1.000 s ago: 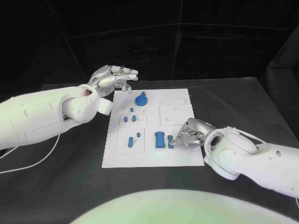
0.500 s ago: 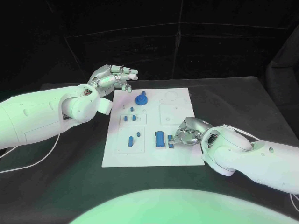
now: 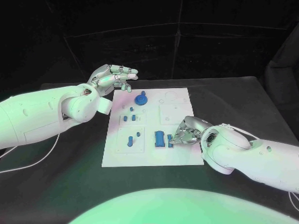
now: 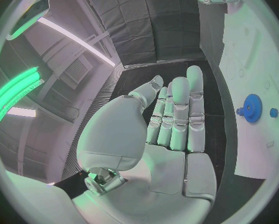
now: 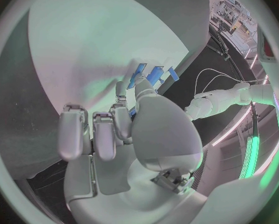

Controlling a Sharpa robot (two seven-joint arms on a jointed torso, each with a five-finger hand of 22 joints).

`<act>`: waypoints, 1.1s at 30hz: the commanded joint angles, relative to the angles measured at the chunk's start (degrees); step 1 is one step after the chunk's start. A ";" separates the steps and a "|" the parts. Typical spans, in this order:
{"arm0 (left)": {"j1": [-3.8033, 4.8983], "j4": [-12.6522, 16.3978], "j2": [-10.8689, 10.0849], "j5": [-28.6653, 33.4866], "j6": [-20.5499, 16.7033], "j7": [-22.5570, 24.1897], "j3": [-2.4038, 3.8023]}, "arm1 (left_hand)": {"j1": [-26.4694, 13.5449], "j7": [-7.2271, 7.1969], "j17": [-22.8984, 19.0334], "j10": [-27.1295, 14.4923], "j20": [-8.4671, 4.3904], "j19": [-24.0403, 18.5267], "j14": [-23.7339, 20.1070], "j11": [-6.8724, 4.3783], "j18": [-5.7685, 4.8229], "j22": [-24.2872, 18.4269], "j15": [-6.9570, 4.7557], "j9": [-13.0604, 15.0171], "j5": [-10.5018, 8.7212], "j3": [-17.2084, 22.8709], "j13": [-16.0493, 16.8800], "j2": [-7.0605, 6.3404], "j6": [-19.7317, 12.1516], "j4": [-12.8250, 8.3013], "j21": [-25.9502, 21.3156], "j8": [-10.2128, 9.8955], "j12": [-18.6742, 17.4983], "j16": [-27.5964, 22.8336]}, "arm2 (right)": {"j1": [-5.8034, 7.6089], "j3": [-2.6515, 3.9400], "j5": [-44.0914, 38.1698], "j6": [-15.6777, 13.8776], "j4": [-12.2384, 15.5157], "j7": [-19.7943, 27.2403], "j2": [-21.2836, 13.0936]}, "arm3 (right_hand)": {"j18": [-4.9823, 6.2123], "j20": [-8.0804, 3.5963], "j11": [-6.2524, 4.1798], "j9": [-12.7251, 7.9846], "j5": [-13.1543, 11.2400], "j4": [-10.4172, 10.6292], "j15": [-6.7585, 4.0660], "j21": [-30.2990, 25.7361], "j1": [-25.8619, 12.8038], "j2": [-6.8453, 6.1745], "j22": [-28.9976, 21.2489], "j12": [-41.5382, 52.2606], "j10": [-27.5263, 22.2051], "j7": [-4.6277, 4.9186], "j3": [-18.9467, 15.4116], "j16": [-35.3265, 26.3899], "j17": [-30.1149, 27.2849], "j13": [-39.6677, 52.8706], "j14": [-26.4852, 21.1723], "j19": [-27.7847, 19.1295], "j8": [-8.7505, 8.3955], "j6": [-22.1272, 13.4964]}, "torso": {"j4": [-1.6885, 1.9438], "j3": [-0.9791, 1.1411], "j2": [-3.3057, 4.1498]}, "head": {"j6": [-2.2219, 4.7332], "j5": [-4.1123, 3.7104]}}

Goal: Assemble the parts on the task board

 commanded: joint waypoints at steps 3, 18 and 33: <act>0.09 0.06 -0.09 0.19 0.49 0.28 0.05 | 0.08 0.30 -0.10 -0.37 0.18 -0.02 -0.33 0.15 0.74 -0.09 -0.14 -0.08 0.34 -0.36 -0.08 0.33 0.01 -0.06 -0.11 0.31 0.32 -0.17 | 0.02 0.01 3.42 -5.71 0.49 8.06 -0.72 | -0.88 0.37 0.29 0.12 1.15 1.28 0.13 -0.35 -3.27 -0.53 -0.09 -0.41 0.03 0.32 -2.10 -0.43 9.49 1.13 4.83 -0.38 -0.60 -0.34 | 0.04 0.01 -0.08 | 0.47 0.01; 0.07 -2.67 2.05 10.04 1.16 0.56 -0.41 | -0.81 0.37 -2.35 -1.34 0.68 -3.37 -4.82 0.54 0.58 -1.79 0.45 -0.13 0.46 -1.54 -0.38 0.04 -0.40 0.27 -3.24 0.27 0.01 -3.93 | 3.62 0.14 54.50 -4.22 -11.08 45.69 -1.23 | 6.21 2.34 3.62 -3.84 -2.08 -5.64 2.28 -30.21 9.02 4.51 -42.69 -48.01 -15.09 3.53 1.40 -36.88 -35.35 -33.90 -9.32 -20.62 -6.53 -6.10 | -0.16 -1.36 -2.65 | 4.87 -0.66; -0.65 -12.83 8.77 14.12 -0.70 2.88 -0.62 | -1.81 0.95 -19.61 -2.50 7.96 -22.71 -17.23 3.67 0.33 -17.66 7.14 -0.22 0.32 -3.44 -0.64 0.34 -2.54 1.30 -26.16 -2.57 -9.12 -39.05 | 7.12 1.89 73.62 7.46 -33.73 59.06 8.63 | 6.12 12.25 10.05 -11.46 -1.48 -9.72 12.39 -65.07 6.09 3.18 -64.16 -67.04 -23.78 7.41 4.96 -79.68 -63.98 -64.92 -25.71 -31.88 -7.41 -10.82 | 0.12 -1.58 -5.23 | 9.97 -1.04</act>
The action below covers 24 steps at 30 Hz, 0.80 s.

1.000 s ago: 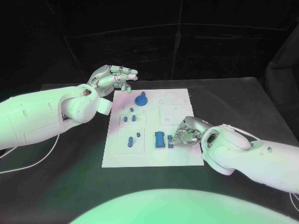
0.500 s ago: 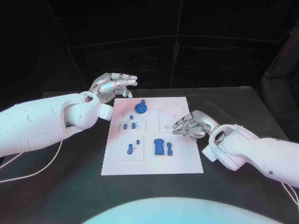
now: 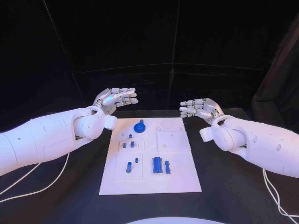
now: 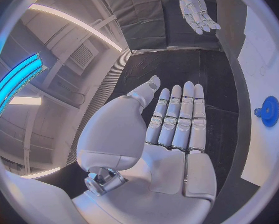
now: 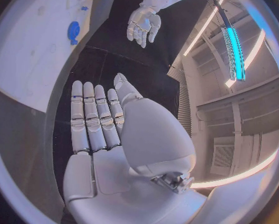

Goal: Assemble the parts on the task board

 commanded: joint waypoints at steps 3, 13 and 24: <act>-0.60 -2.67 1.42 3.18 -1.82 2.57 0.03 | -0.18 -0.12 -2.44 -0.09 1.79 -1.91 -0.54 0.88 0.85 -2.99 0.66 -0.01 -0.13 -1.45 -0.04 0.28 -0.44 0.14 -3.26 -0.97 -2.05 -4.71 | 0.21 0.29 6.67 5.15 -3.87 6.78 2.09 | 0.90 2.01 0.54 -3.37 0.17 -3.66 0.73 -7.40 -3.17 0.79 -5.15 -0.18 -0.27 0.41 0.36 -5.87 -6.64 -7.35 3.00 3.86 0.04 -0.23 | 0.05 0.37 -0.92 | 1.71 0.21; -1.59 0.97 0.45 -0.22 -5.31 0.98 0.94 | -34.77 -5.06 -10.33 -29.34 -5.45 -23.14 -26.09 -3.60 -3.81 -10.64 -3.30 -3.80 -2.87 -9.40 -3.60 1.68 -28.00 7.54 -7.88 -6.00 -8.57 -12.59 | -0.37 0.47 4.76 -2.99 1.16 3.99 0.35 | -3.69 -4.66 -3.75 -9.80 -5.87 1.61 -6.79 -14.27 -42.28 -0.54 -10.96 -3.85 -29.67 -4.73 -1.19 -11.46 -14.63 -14.30 -26.09 -21.99 -3.58 -27.21 | 1.83 0.58 -0.12 | 3.63 -0.77; -5.40 12.23 -2.23 -4.88 -22.79 2.72 4.41 | -47.50 -10.33 -10.33 -40.09 -8.13 -30.96 -35.51 -8.31 -5.05 -13.40 -7.51 -3.80 -2.87 -12.25 -3.60 1.68 -38.13 7.54 -12.68 -6.00 -8.57 -15.41 | -1.75 1.31 11.02 -19.06 15.85 8.71 -4.62 | -5.43 -7.03 -8.32 -9.80 -5.87 1.61 -6.79 -16.62 -56.16 -0.54 -10.96 -3.85 -40.15 -10.31 -1.19 -11.46 -14.63 -14.30 -36.61 -31.36 -3.58 -36.85 | 3.91 1.10 0.31 | 6.39 -1.78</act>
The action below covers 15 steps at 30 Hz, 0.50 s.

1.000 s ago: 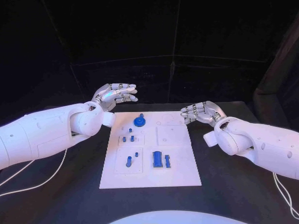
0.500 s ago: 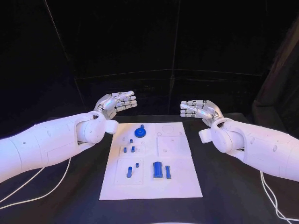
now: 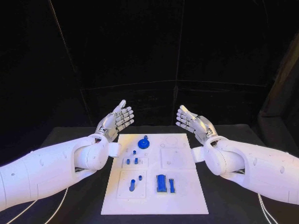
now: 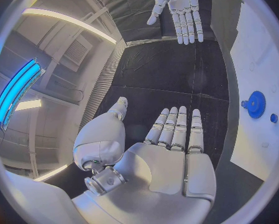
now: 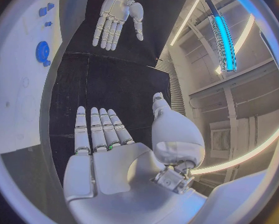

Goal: Assemble the parts on the task board

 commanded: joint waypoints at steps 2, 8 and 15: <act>-1.41 5.01 -1.04 -4.75 -14.96 2.37 1.37 | -11.94 -3.45 -1.14 -10.08 -2.52 -7.31 -8.81 -2.28 -6.09 -2.58 -1.44 -0.21 -0.44 -2.80 -0.23 0.05 -9.50 0.77 -2.46 -0.46 -0.66 -2.67 | -0.29 0.30 5.22 -12.34 4.73 4.54 -1.53 | -1.86 -2.27 -2.01 -0.50 -0.69 0.62 -0.98 -2.29 -13.48 -0.09 -0.36 -0.42 -10.16 -4.51 0.04 -0.48 -1.15 -0.65 -10.19 -9.09 -0.44 -9.33 | 0.62 0.15 0.14 | 0.25 -0.09; -3.18 10.24 -2.29 -6.92 -23.09 3.18 2.98 | -16.36 -3.45 -1.14 -13.82 -7.06 -10.03 -12.08 -2.28 -6.09 -7.26 -1.44 -0.21 -0.44 -3.73 -0.23 0.05 -13.03 0.77 -2.46 -0.46 -0.66 -7.43 | -0.61 0.49 6.65 -16.02 8.10 5.63 -2.67 | -6.18 -6.42 -2.01 -0.50 -0.69 0.62 -0.98 -6.53 -18.51 -0.09 -0.36 -0.42 -13.94 -4.51 0.04 -0.48 -1.15 -0.65 -14.01 -12.45 -0.44 -12.84 | 0.62 0.15 0.14 | 0.25 -0.09; -4.06 12.83 -2.91 -7.99 -27.11 3.58 3.78 | -20.77 -3.45 -1.14 -17.53 -7.06 -12.67 -15.34 -2.28 -6.09 -7.26 -1.44 -0.21 -0.44 -7.75 -0.23 0.05 -16.51 0.77 -2.46 -0.46 -0.66 -7.43 | -0.63 0.51 6.75 -16.28 8.33 5.70 -2.75 | -6.18 -6.42 -2.01 -0.50 -0.69 0.62 -0.98 -6.53 -23.41 -0.09 -0.36 -0.42 -17.62 -4.51 0.04 -0.48 -1.15 -0.65 -17.73 -15.77 -0.44 -16.23 | 0.62 0.15 0.14 | 0.25 -0.09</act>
